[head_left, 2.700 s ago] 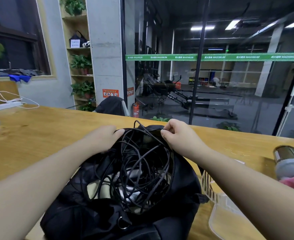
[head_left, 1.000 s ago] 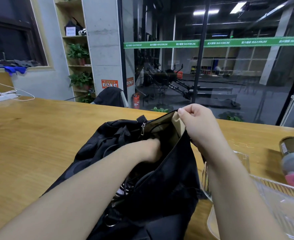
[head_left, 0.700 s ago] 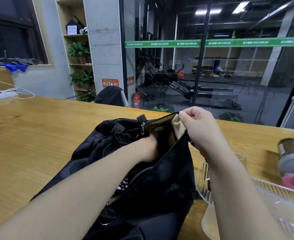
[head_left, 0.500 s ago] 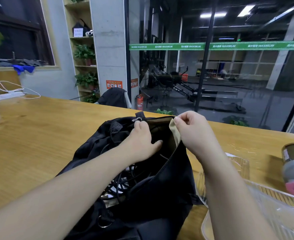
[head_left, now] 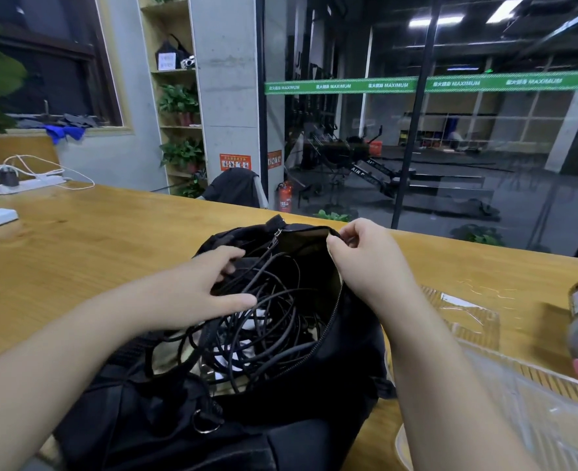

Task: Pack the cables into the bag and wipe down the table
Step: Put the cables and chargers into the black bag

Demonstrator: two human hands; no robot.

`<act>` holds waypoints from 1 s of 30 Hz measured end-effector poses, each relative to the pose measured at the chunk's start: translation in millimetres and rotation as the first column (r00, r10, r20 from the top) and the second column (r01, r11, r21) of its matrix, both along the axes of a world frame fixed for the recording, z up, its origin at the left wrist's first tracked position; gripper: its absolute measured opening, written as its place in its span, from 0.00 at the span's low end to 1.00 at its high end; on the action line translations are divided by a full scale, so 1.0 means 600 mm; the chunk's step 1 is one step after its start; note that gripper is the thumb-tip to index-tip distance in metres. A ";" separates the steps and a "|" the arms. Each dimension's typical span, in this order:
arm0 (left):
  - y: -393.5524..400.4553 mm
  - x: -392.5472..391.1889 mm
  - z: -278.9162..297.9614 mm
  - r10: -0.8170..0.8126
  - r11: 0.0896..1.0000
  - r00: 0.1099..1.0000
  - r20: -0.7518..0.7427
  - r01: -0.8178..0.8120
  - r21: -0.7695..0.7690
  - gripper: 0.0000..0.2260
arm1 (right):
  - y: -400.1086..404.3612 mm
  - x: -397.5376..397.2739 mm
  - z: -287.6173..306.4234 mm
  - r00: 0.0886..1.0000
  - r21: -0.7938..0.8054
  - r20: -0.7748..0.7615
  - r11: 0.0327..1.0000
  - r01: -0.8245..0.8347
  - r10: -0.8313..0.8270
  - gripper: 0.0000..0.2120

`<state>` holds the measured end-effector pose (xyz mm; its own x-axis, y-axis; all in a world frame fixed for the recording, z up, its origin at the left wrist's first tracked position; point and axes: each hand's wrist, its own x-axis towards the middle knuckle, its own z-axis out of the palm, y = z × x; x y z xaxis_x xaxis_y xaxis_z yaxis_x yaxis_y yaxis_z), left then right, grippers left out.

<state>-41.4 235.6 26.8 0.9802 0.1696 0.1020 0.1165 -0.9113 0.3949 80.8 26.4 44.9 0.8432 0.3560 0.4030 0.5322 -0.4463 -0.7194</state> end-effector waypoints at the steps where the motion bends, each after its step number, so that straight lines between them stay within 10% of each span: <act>1: 0.003 -0.010 0.004 0.022 0.999 1.000 0.007 -0.022 0.045 0.43 | 0.000 0.000 -0.001 1.000 0.002 0.006 1.000 0.000 0.000 0.04; 12: 0.033 -0.062 -0.002 0.216 0.901 0.965 -0.146 -0.140 0.410 0.35 | 0.005 -0.007 -0.006 0.995 -0.075 0.067 0.995 -0.065 0.070 0.04; 24: 0.025 -0.012 -0.022 0.219 0.969 0.962 -0.163 -0.195 0.154 0.35 | 0.004 -0.013 -0.005 0.994 -0.080 0.068 0.993 -0.085 0.090 0.03; 30: 0.008 0.000 0.007 0.026 0.976 0.962 -0.273 -0.084 -0.203 0.17 | 0.003 -0.010 -0.004 0.991 -0.078 0.089 0.993 -0.093 0.099 0.02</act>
